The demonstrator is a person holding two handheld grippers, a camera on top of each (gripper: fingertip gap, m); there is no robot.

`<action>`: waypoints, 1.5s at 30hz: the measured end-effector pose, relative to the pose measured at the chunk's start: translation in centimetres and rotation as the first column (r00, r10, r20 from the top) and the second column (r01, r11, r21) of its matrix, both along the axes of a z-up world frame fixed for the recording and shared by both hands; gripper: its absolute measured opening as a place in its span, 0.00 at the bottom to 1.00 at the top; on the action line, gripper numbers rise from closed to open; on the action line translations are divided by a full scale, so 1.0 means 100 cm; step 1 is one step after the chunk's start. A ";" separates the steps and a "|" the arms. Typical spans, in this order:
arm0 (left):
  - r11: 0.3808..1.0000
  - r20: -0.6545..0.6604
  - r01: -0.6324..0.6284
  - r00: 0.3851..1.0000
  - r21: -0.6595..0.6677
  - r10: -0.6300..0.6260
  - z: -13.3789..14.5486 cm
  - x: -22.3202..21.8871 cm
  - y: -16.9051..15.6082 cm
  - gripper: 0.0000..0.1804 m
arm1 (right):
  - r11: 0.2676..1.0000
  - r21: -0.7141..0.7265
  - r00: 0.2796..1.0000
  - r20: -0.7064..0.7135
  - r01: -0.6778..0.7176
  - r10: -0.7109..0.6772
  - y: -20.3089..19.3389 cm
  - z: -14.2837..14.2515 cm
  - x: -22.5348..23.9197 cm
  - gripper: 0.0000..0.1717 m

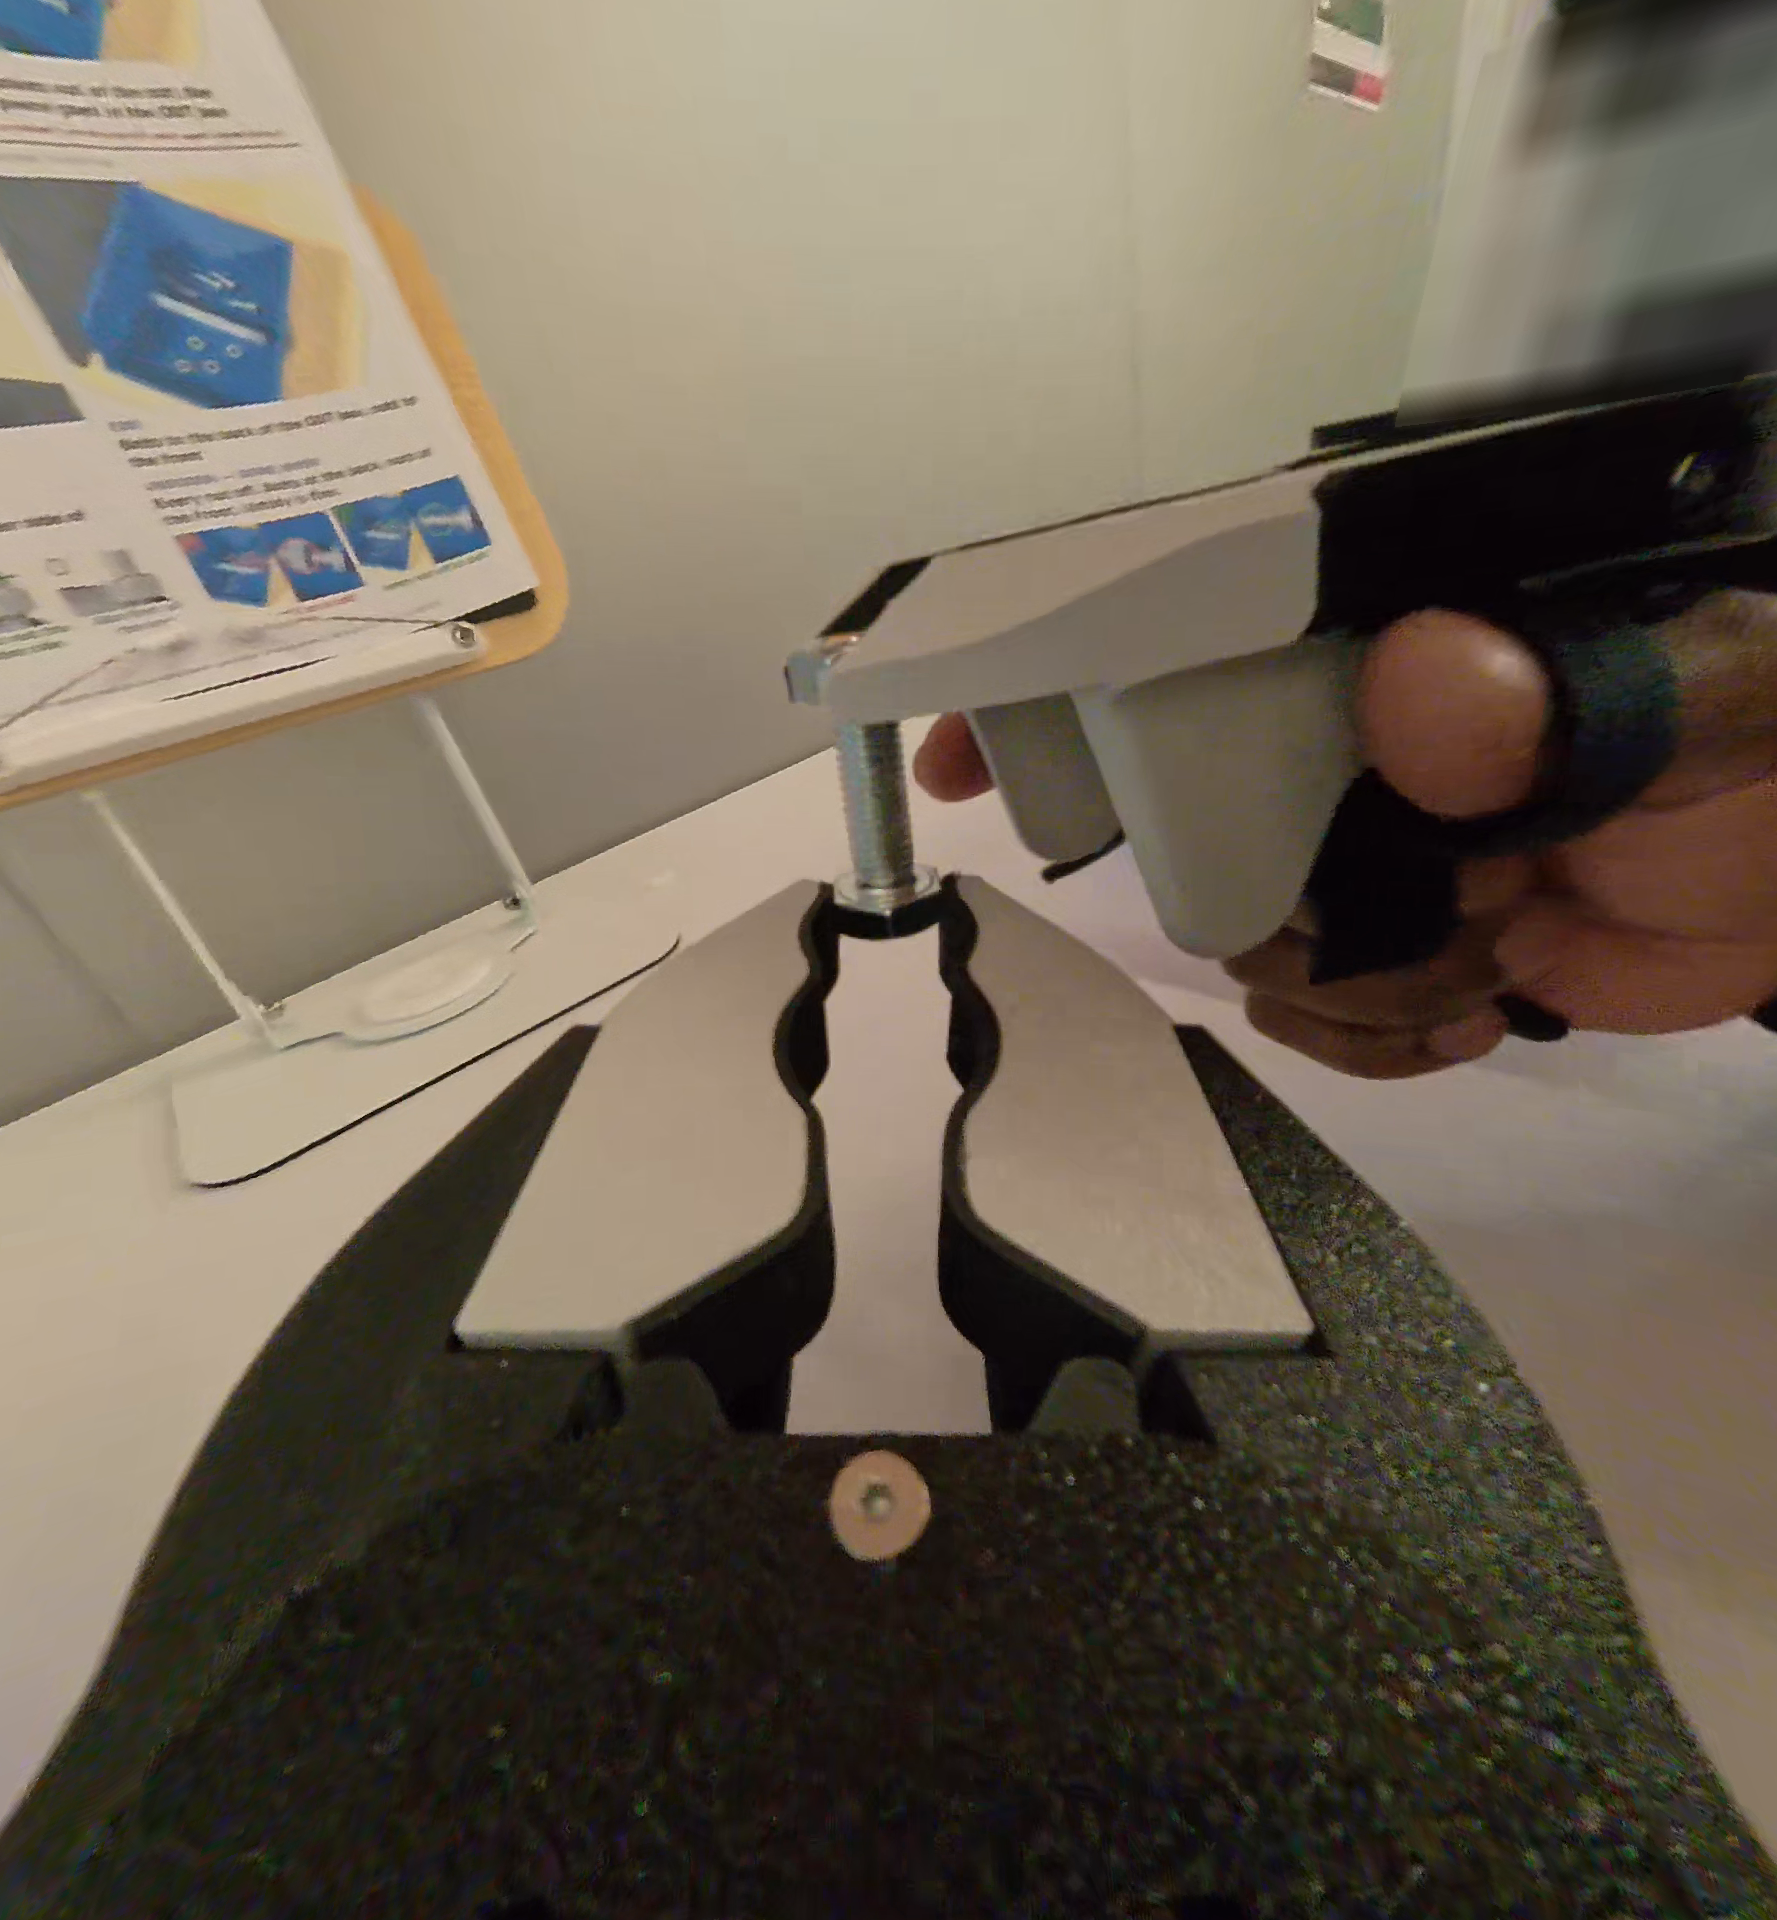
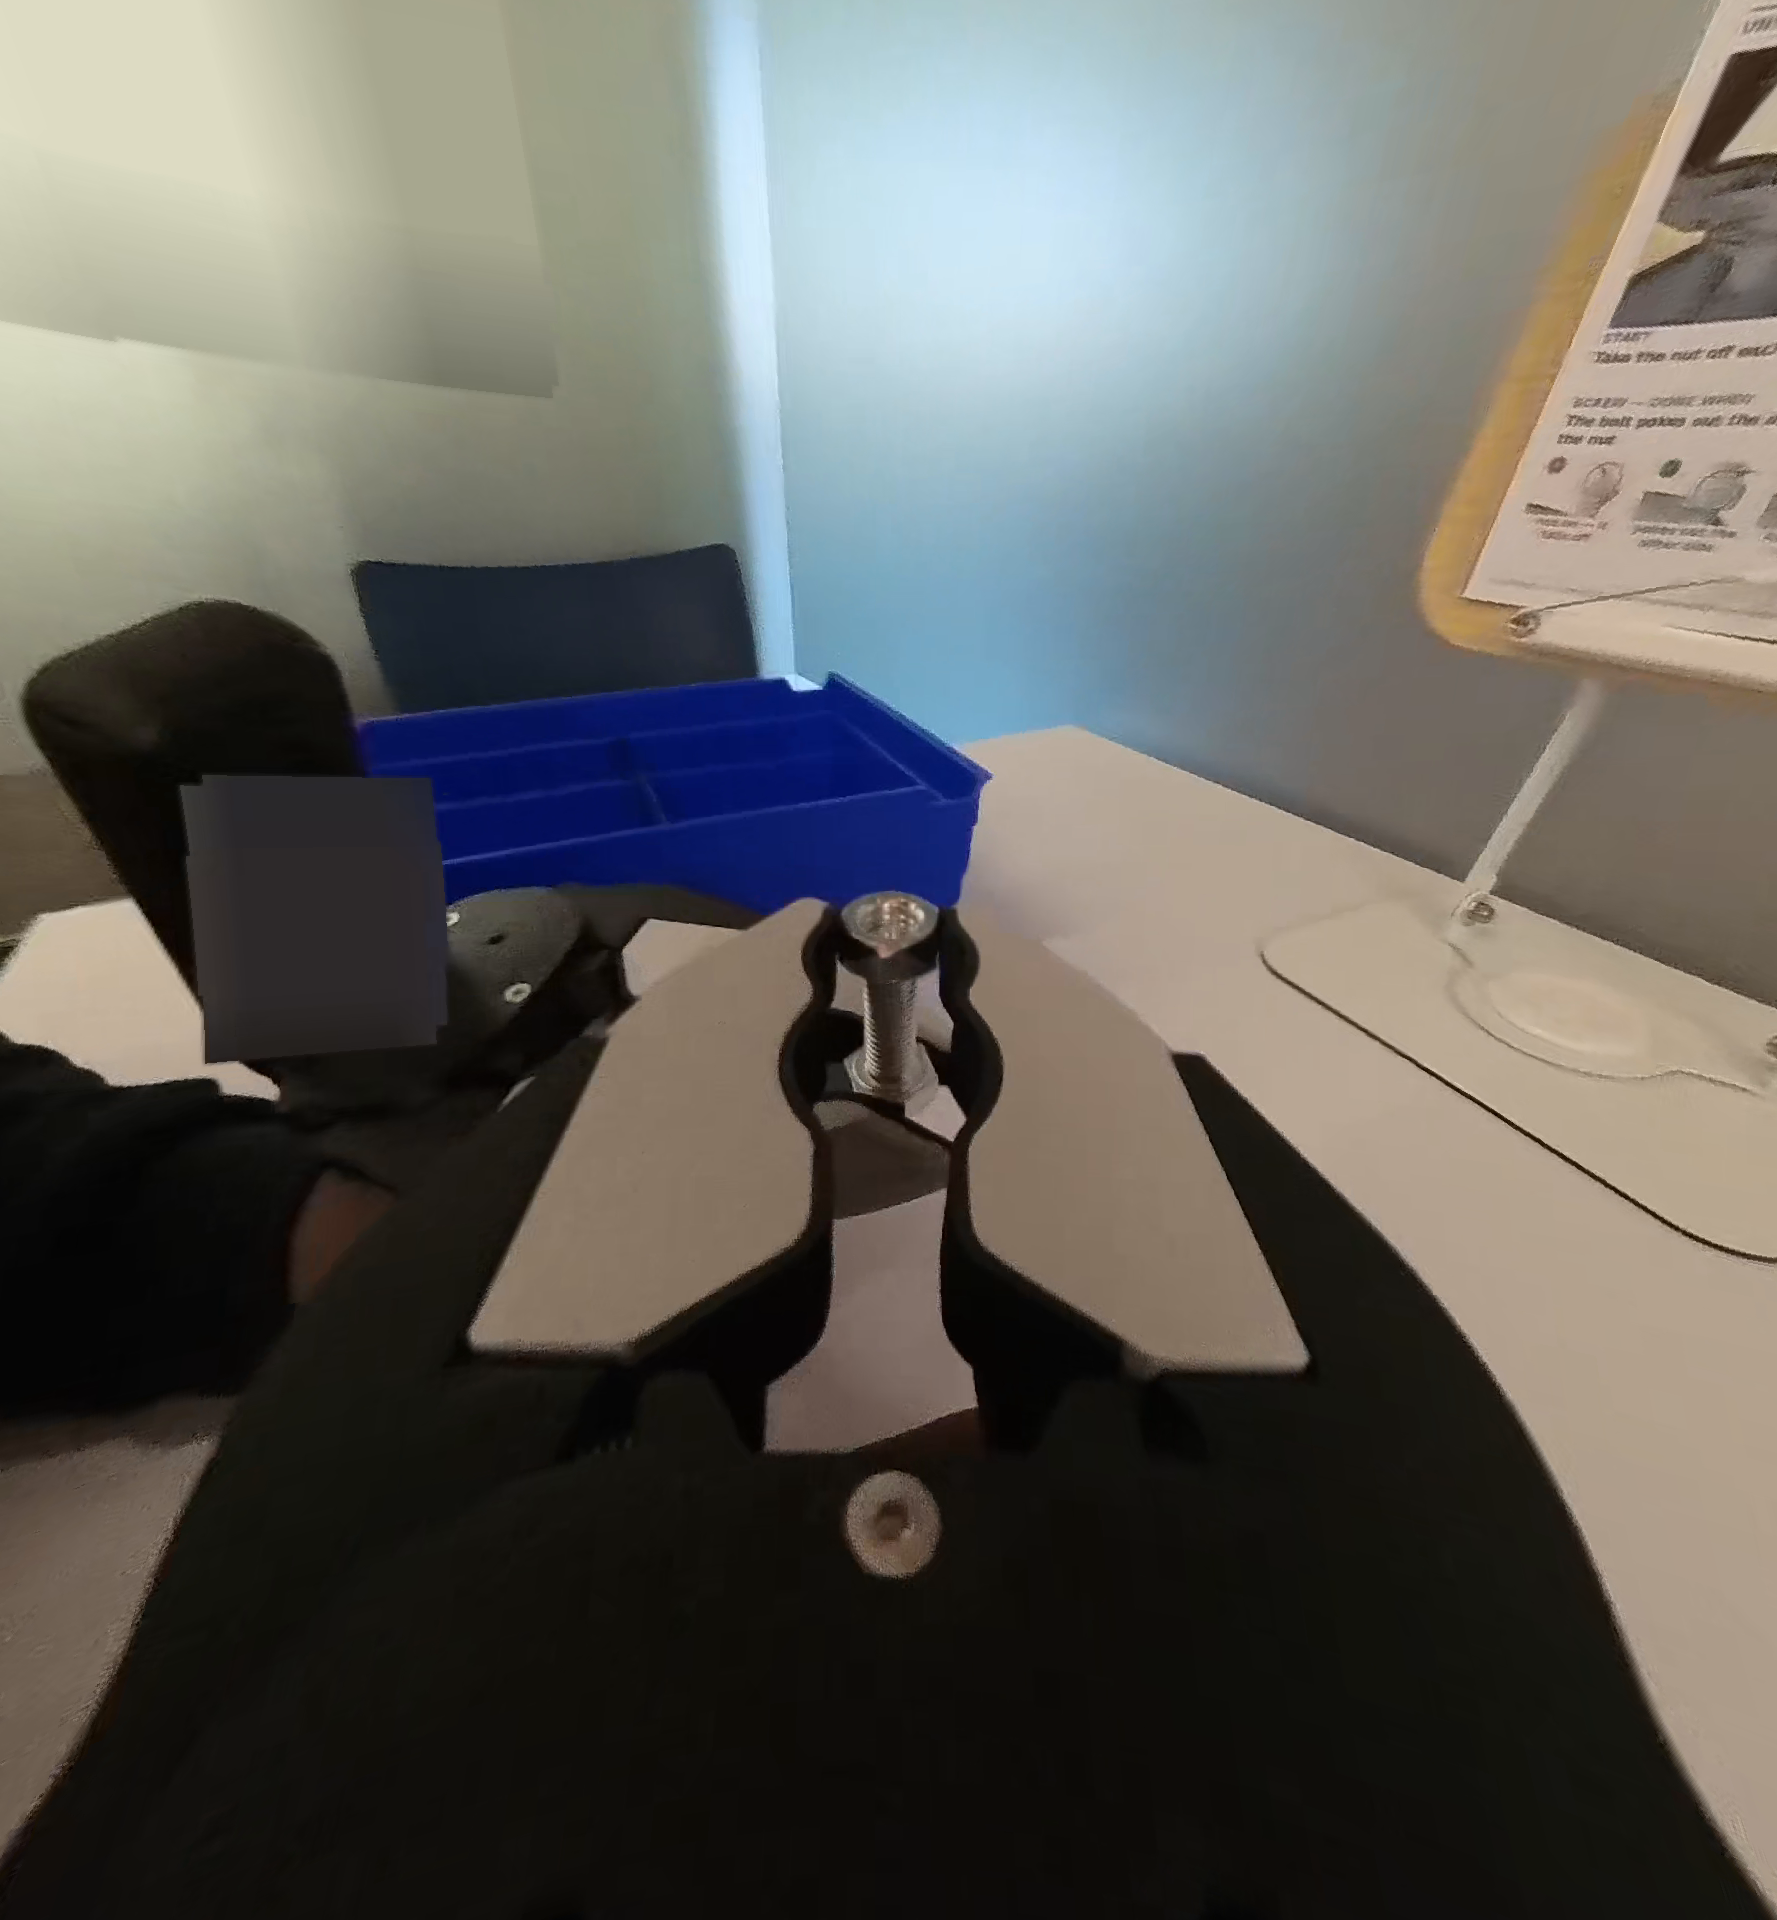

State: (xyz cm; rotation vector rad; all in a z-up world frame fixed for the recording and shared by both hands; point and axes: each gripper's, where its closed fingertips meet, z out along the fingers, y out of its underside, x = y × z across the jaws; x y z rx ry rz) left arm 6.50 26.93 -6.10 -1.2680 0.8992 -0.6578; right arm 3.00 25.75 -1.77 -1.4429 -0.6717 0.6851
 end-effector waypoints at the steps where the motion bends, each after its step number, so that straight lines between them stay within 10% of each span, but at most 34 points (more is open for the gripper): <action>1: 1.000 0.006 0.021 1.000 -0.004 -0.021 0.000 0.000 -0.001 0.10 | 1.000 0.015 1.000 0.019 -0.023 0.023 -0.004 0.001 -0.002 0.15; 10: 0.928 0.077 0.368 0.929 -0.055 -0.363 0.005 0.010 -0.037 0.10 | 0.918 0.022 0.915 -0.080 -0.396 0.396 -0.035 0.016 0.007 0.23; 15: 0.923 -0.003 0.382 0.924 -0.042 -0.383 -0.004 0.017 -0.044 0.10 | 0.933 -0.005 0.933 0.005 -0.360 0.360 -0.033 0.004 0.000 0.00; 24: 0.949 -0.033 0.314 0.949 -0.030 -0.315 -0.007 0.015 -0.036 0.10 | 0.947 0.081 0.951 0.034 -0.309 0.308 -0.046 0.014 -0.008 0.19; 35: 0.904 0.024 0.427 0.904 -0.018 -0.426 0.001 0.016 -0.051 0.10 | 0.924 0.058 0.925 0.051 -0.378 0.376 -0.045 0.002 0.009 0.15; 45: 0.988 -0.198 0.016 0.980 0.154 0.015 -0.010 -0.001 -0.006 0.10 | 0.998 -0.015 0.996 0.057 0.062 -0.061 -0.014 -0.013 0.004 0.13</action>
